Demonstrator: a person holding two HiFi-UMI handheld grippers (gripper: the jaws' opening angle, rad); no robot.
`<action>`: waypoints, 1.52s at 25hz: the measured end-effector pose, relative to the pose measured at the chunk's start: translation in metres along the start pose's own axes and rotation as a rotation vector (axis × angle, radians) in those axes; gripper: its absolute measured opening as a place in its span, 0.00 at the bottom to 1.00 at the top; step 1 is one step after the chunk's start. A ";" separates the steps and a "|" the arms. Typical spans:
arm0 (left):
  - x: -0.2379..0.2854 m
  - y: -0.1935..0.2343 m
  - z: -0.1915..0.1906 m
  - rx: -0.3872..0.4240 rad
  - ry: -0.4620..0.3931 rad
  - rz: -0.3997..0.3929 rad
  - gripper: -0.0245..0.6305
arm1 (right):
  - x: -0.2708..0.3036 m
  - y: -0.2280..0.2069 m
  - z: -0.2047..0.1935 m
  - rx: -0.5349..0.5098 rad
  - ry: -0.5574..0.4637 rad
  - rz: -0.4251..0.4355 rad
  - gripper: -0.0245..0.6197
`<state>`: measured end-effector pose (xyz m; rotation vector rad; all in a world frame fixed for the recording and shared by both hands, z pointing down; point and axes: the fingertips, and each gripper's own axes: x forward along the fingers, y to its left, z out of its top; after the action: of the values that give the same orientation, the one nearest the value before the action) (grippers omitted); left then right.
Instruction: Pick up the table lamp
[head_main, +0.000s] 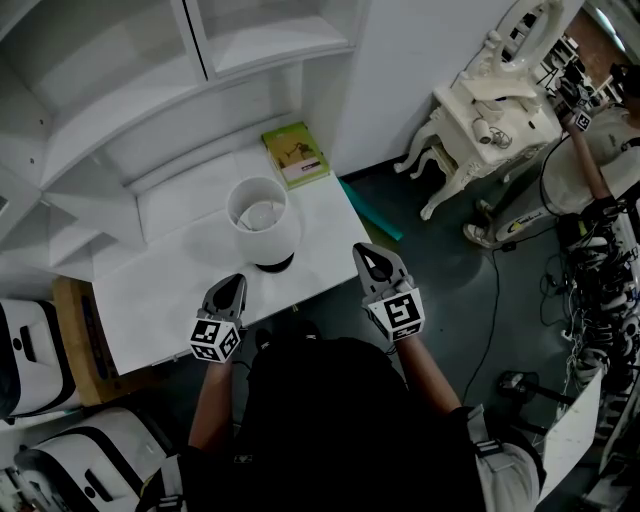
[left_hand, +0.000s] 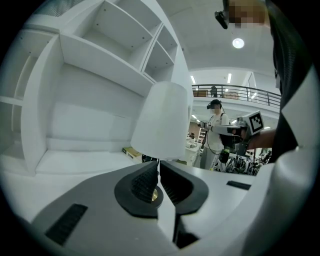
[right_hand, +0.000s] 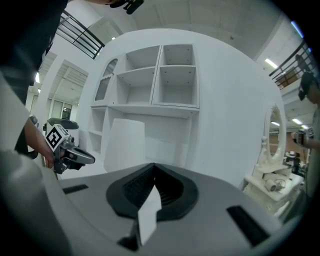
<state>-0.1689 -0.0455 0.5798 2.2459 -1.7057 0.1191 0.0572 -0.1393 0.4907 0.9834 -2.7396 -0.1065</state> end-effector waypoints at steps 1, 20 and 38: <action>0.003 -0.001 -0.002 0.003 0.005 -0.008 0.06 | -0.001 -0.001 -0.001 -0.001 0.003 -0.002 0.05; 0.070 -0.008 -0.038 0.043 0.103 -0.133 0.22 | -0.037 -0.013 -0.031 0.003 0.122 -0.102 0.05; 0.115 0.006 -0.041 0.087 0.061 -0.053 0.41 | -0.070 -0.027 -0.058 0.015 0.212 -0.192 0.05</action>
<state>-0.1368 -0.1404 0.6491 2.3230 -1.6374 0.2517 0.1401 -0.1151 0.5301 1.1868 -2.4556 -0.0127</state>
